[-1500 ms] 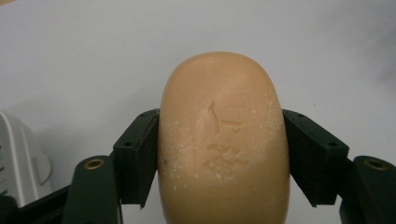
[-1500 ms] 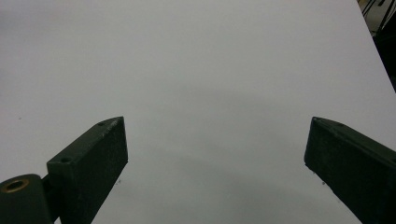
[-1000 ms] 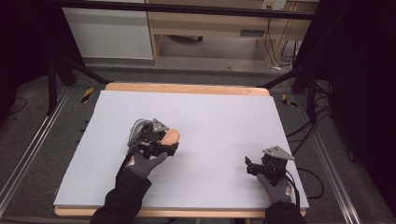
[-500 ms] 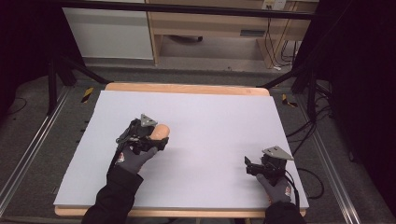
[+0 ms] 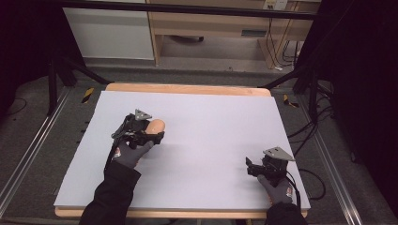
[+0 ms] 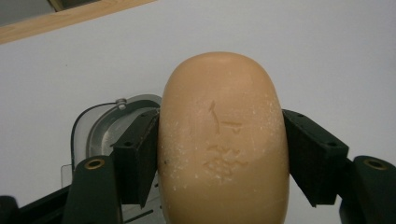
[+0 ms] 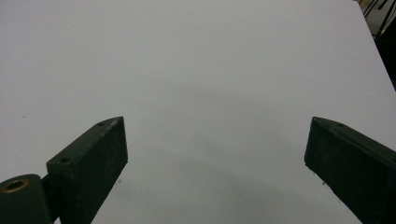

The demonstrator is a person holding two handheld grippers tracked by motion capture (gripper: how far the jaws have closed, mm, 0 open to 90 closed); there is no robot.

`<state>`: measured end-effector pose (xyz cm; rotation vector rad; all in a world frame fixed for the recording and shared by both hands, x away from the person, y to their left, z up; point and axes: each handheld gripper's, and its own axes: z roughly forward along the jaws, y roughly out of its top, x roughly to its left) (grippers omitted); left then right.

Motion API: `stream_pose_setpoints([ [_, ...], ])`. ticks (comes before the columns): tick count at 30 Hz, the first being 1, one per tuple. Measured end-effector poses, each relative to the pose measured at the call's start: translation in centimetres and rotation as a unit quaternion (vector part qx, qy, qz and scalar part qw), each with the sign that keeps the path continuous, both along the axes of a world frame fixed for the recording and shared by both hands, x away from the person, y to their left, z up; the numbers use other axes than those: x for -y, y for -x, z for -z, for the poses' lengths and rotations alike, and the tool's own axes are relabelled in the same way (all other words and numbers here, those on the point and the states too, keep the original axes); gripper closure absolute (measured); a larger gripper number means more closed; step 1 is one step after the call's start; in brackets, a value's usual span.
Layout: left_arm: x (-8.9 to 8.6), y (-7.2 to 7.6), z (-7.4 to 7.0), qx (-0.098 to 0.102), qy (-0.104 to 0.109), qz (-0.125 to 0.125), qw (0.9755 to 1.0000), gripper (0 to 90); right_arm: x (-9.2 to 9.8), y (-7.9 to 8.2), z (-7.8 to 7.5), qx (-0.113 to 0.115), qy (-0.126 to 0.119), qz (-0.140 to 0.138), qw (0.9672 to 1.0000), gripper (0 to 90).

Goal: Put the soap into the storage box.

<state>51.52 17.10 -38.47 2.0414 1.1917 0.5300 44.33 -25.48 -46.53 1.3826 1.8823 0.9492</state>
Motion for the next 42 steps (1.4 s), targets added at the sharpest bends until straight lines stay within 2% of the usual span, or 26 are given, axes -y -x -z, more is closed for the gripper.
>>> stream_pose_setpoints([
  [21, -2.1, -2.4, 1.3, -0.017, -0.005, -0.041, 0.999, 32.0, 0.0, 0.0, 0.0, 0.001, 0.004, -0.001, 1.0, 6.0],
  [27, -2.5, -2.7, 2.1, -0.026, -0.011, -0.044, 0.9986, 32.0, 0.0, 0.0, 0.0, 0.001, 0.006, -0.001, 1.0, 6.0],
  [30, -2.6, -2.7, 2.4, -0.027, -0.007, -0.047, 0.9985, 32.0, 0.0, 0.0, 0.0, 0.001, 0.005, -0.001, 1.0, 6.0],
  [32, -2.8, -2.8, 2.6, -0.03, -0.014, -0.046, 0.9984, 32.0, 0.0, 0.0, 0.1, 0.001, 0.006, -0.002, 1.0, 6.0],
  [42, -3.1, -2.8, 3.1, -0.036, -0.014, -0.055, 0.9977, 32.0, 0.0, 0.0, 0.1, 0.001, 0.007, -0.001, 1.0, 6.0],
])
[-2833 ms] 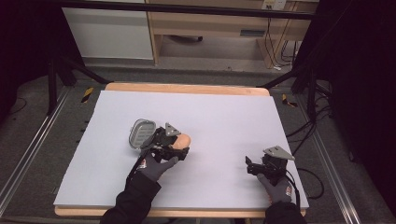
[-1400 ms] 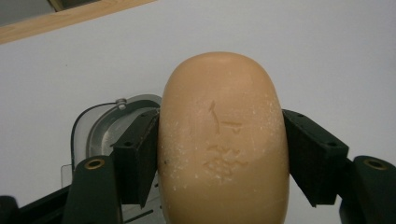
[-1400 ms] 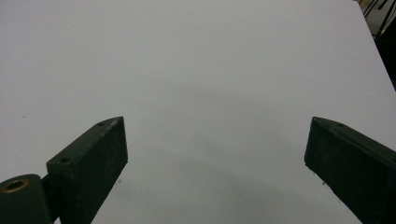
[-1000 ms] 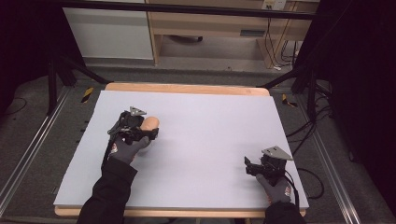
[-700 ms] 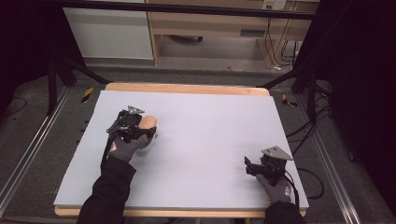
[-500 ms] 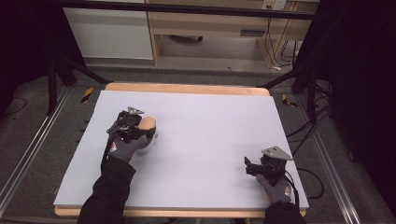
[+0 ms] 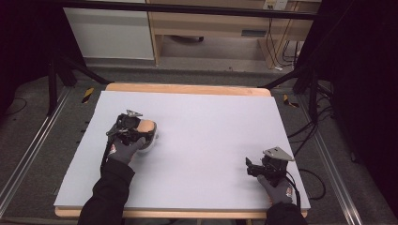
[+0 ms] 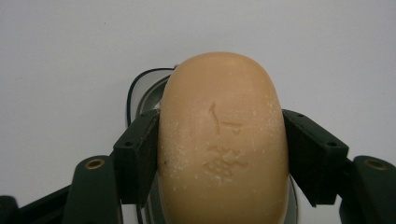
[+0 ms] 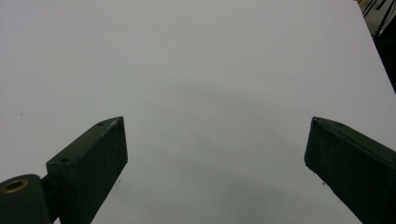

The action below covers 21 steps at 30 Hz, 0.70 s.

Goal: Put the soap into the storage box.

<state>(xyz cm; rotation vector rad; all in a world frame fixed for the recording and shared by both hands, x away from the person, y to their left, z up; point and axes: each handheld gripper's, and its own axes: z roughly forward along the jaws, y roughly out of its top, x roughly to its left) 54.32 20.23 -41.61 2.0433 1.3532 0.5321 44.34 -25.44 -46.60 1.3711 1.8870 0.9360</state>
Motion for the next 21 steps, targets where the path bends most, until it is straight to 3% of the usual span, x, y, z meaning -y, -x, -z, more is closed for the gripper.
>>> stream_pose_setpoints([
  [21, 0.06, 0.18, 0.83, 0.002, -0.007, -0.003, 1.0, 31.6, -0.02, 0.0, 0.01, 0.001, 0.0, 0.0, 1.0, 6.0],
])
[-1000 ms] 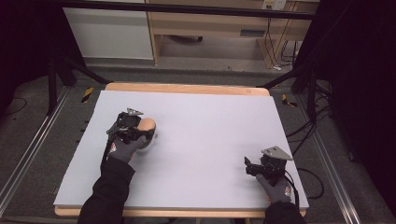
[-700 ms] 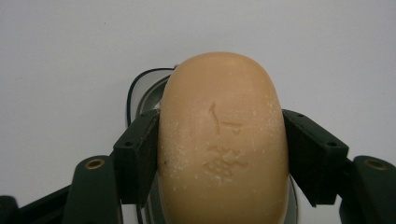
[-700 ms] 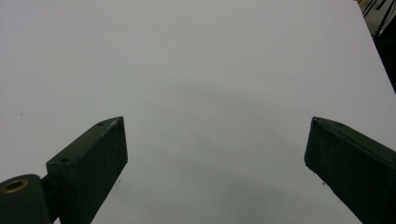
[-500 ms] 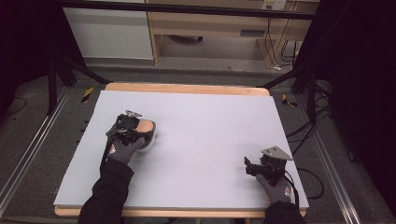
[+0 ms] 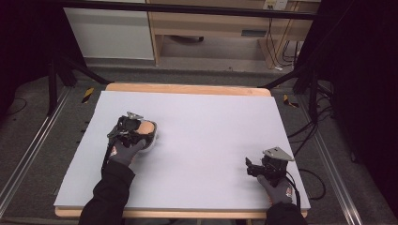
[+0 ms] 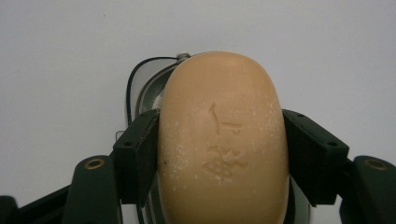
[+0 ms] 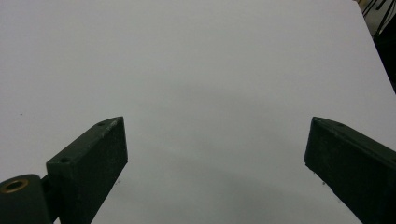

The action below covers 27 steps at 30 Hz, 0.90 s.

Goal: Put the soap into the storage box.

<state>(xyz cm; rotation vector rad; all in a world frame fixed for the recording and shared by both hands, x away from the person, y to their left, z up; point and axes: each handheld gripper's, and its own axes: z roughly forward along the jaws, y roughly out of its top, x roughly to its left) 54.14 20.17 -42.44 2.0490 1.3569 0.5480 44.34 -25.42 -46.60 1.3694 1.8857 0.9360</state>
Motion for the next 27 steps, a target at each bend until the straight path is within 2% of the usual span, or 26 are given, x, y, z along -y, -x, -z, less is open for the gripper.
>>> stream_pose_setpoints([
  [15, -0.25, 0.26, 0.28, 0.013, 0.011, -0.002, 0.9999, 31.4, -0.12, 0.02, -0.03, 0.0, 0.0, 0.0, 1.0, 5.9],
  [17, -0.15, 0.27, 0.4, 0.01, 0.021, 0.001, 0.9997, 27.5, -0.12, 0.02, -0.04, 0.0, 0.0, 0.0, 1.0, 6.0],
  [18, 0.04, 0.35, 0.44, 0.017, 0.015, 0.001, 0.9997, 26.3, -0.13, 0.02, -0.03, -0.001, -0.001, 0.001, 1.0, 6.0],
  [21, 0.12, 0.36, 0.44, 0.018, 0.012, 0.0, 0.9998, 26.0, -0.13, 0.03, -0.04, 0.0, -0.001, 0.001, 1.0, 5.9],
  [27, -0.06, 0.34, 0.42, 0.018, 0.017, -0.001, 0.9997, 25.9, -0.13, 0.01, -0.02, 0.0, 0.0, 0.0, 1.0, 5.9],
])
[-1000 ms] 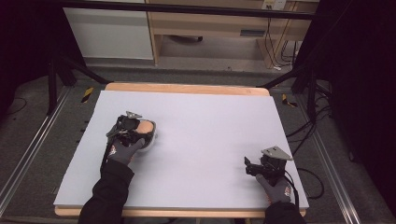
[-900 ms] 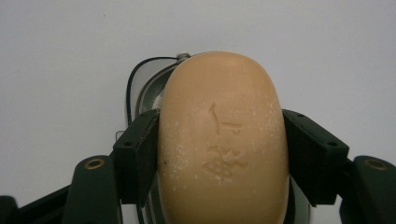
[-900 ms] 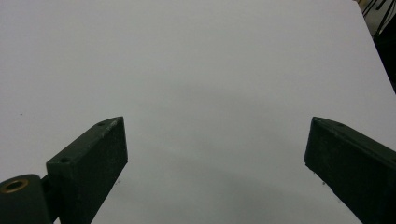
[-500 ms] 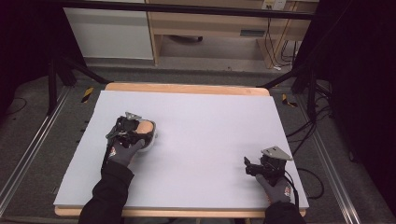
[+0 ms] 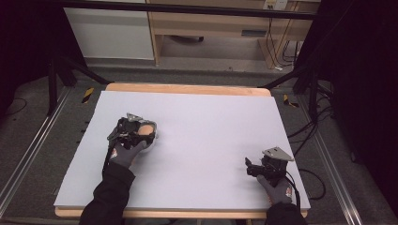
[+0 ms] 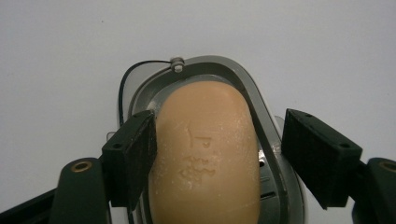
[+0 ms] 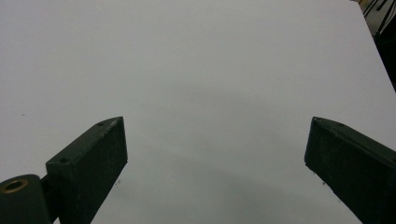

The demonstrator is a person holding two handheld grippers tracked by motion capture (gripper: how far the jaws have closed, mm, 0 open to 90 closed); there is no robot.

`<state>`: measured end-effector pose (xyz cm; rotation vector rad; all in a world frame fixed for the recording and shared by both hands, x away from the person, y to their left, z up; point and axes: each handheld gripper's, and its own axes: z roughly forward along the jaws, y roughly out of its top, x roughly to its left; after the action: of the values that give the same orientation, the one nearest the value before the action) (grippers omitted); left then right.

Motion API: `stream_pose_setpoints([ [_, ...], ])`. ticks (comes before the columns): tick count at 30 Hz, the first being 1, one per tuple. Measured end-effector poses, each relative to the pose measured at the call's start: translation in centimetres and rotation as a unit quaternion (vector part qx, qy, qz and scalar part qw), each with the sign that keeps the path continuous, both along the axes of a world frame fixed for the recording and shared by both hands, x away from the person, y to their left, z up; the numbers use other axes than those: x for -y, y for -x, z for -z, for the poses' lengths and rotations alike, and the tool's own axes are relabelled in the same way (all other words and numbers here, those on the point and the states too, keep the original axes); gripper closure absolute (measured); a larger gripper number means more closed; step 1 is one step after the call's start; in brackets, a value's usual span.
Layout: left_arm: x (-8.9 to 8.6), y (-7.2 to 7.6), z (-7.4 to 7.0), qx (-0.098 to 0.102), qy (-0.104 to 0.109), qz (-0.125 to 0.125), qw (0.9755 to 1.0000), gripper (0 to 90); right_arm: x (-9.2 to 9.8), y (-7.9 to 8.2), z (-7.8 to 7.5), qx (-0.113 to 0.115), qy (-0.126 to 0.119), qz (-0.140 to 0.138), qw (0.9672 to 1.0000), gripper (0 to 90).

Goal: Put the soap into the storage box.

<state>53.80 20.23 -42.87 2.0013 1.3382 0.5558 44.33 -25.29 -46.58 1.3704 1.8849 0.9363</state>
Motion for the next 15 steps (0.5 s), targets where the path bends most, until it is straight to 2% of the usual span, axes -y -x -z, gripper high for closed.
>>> stream_pose_setpoints([
  [3, 0.0, 0.1, 0.0, 0.002, 0.0, 0.002, 1.0, 24.6, 0.0, 0.0, 0.0, 0.0, 0.0, 0.0, 1.0, 5.9],
  [4, 0.1, 0.1, 0.0, 0.002, 0.0, 0.003, 1.0, 21.7, 0.0, 0.0, 0.0, 0.0, 0.0, 0.0, 1.0, 5.9],
  [7, 0.0, 0.3, -0.1, 0.003, -0.005, 0.005, 1.0, 22.2, 0.0, 0.0, 0.0, 0.0, 0.0, 0.0, 1.0, 5.9],
  [8, 0.0, 0.3, -0.2, 0.005, 0.002, 0.003, 1.0, 22.2, 0.0, 0.0, 0.0, 0.0, 0.0, 0.0, 1.0, 5.9],
  [15, 0.0, 1.4, -1.1, 0.021, 0.014, 0.021, 0.9995, 21.8, 0.0, 0.0, 0.0, 0.001, 0.002, -0.001, 1.0, 5.9],
])
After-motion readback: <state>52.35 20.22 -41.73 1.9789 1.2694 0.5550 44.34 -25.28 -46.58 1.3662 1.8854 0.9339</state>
